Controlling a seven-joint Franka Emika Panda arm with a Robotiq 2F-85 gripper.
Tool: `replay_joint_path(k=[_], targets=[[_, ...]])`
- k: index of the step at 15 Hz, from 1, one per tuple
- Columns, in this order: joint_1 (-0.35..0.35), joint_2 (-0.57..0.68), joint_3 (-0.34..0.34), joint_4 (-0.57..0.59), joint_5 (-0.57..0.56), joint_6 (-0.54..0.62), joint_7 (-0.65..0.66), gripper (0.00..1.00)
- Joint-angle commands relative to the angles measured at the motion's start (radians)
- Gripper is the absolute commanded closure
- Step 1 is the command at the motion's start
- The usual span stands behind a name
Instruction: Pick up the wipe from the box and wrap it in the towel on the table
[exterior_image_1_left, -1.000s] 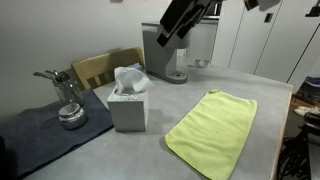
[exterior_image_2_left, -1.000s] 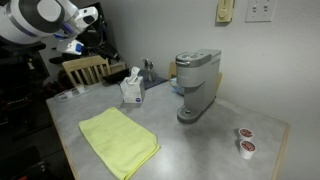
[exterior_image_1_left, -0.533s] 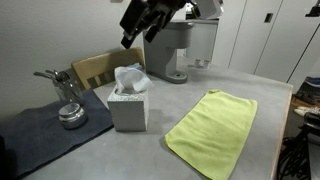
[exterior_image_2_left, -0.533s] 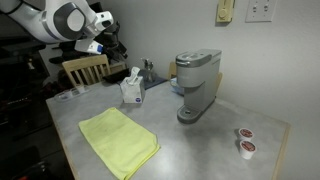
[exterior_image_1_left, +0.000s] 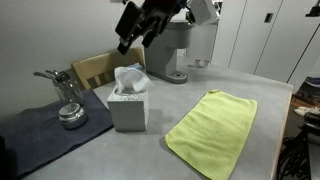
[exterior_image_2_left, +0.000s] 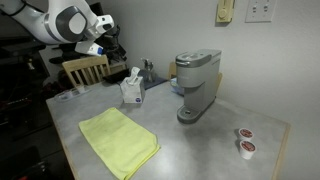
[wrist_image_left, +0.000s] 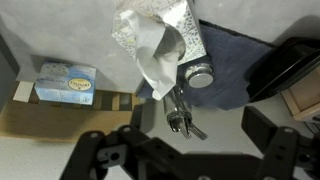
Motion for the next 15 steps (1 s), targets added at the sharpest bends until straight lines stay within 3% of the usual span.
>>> replay_joint_path(k=[1, 10, 11, 15], targets=[[0.027, 0.065, -0.013, 0.049, 0.072, -0.055, -0.064, 0.0], [0.01, 0.192, -0.08, 0.216, -0.077, -0.143, -0.06, 0.0], [0.032, 0.206, -0.103, 0.236, -0.042, -0.145, -0.091, 0.0], [0.01, 0.277, -0.073, 0.297, 0.031, -0.15, -0.146, 0.0]])
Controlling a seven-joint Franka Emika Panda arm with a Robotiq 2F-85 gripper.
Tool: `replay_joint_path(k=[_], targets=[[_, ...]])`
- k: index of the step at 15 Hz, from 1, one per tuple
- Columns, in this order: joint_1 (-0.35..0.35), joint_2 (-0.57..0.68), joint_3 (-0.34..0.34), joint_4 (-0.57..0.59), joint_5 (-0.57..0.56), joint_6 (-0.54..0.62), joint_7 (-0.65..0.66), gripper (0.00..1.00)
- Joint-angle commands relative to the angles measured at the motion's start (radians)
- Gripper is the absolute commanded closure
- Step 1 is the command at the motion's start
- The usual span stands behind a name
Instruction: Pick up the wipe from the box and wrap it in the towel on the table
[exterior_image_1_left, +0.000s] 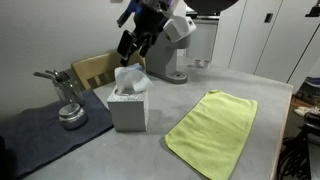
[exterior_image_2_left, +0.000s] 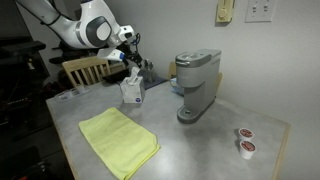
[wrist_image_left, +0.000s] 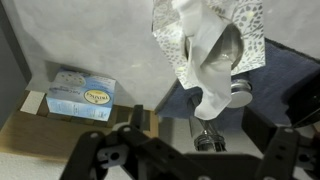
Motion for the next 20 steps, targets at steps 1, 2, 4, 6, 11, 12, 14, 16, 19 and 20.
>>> replay_joint_path(k=[1, 2, 4, 6, 11, 12, 14, 16, 19, 20], targets=[[-0.015, 0.076, 0.029, 0.073, 0.079, -0.024, -0.076, 0.0], [-0.02, 0.088, 0.039, 0.083, 0.1, -0.027, -0.088, 0.0], [-0.029, 0.108, 0.057, 0.096, 0.131, -0.026, -0.109, 0.0], [-0.038, 0.121, 0.072, 0.105, 0.154, -0.029, -0.127, 0.0], [-0.047, 0.133, 0.084, 0.118, 0.177, -0.037, -0.143, 0.39], [-0.047, 0.132, 0.083, 0.118, 0.178, -0.039, -0.142, 0.46], [-0.048, 0.128, 0.083, 0.116, 0.179, -0.038, -0.142, 0.58], [-0.047, 0.124, 0.081, 0.115, 0.177, -0.037, -0.139, 0.72], [-0.046, 0.118, 0.079, 0.115, 0.176, -0.038, -0.137, 0.94], [-0.045, 0.116, 0.078, 0.115, 0.175, -0.038, -0.137, 0.99]])
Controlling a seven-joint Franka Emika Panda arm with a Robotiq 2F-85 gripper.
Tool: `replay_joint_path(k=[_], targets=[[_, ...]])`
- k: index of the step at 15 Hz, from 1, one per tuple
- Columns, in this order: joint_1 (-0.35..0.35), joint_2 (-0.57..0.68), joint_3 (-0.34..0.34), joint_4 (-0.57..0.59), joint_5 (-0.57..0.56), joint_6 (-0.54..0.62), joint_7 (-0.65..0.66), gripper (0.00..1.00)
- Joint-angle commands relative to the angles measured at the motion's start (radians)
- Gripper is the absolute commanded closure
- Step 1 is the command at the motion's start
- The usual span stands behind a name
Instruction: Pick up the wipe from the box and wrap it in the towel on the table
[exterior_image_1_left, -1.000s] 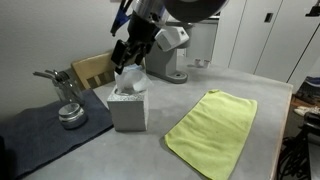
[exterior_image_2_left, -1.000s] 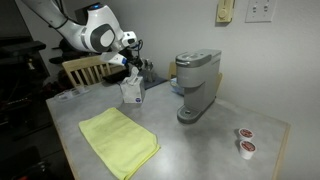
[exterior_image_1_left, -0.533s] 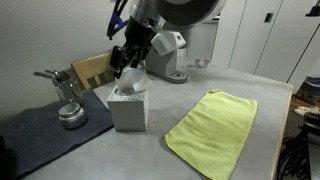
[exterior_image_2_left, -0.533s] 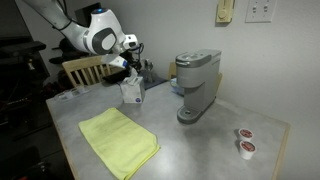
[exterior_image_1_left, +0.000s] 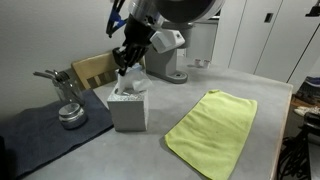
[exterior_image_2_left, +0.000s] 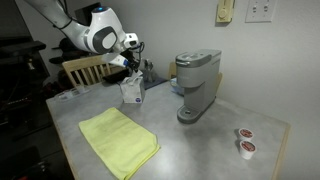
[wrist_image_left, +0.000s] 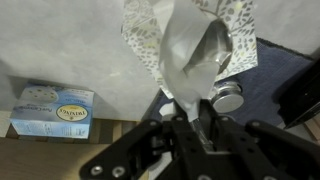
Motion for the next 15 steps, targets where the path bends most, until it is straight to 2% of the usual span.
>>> replay_joint_path(k=[1, 15], targets=[[-0.015, -0.007, 0.013, 0.012, 0.025, -0.028, -0.036, 1.0], [0.03, -0.135, -0.015, -0.011, -0.001, -0.059, -0.014, 1.0]])
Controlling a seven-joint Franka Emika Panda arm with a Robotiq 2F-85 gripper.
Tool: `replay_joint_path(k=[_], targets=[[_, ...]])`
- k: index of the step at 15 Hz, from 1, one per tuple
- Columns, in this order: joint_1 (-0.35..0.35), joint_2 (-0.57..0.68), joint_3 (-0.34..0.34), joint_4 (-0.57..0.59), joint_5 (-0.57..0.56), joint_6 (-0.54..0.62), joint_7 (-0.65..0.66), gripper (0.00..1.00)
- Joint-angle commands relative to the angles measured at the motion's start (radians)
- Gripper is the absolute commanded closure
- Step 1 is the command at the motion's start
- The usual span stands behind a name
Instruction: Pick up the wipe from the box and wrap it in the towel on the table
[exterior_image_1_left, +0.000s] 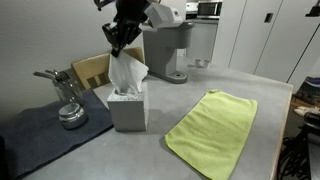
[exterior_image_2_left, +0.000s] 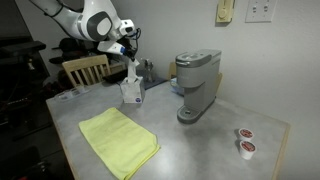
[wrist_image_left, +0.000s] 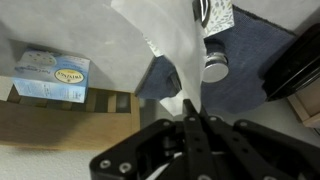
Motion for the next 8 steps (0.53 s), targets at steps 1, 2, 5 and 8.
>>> replay_joint_path(k=[1, 2, 5, 8], targets=[[0.014, -0.056, -0.015, -0.022, -0.002, -0.025, -0.013, 1.0], [0.018, -0.065, -0.02, -0.022, -0.009, -0.028, -0.011, 1.0], [0.026, -0.09, -0.033, -0.023, -0.018, -0.037, -0.002, 1.0], [0.042, -0.126, -0.065, -0.03, -0.049, -0.04, 0.021, 1.0]])
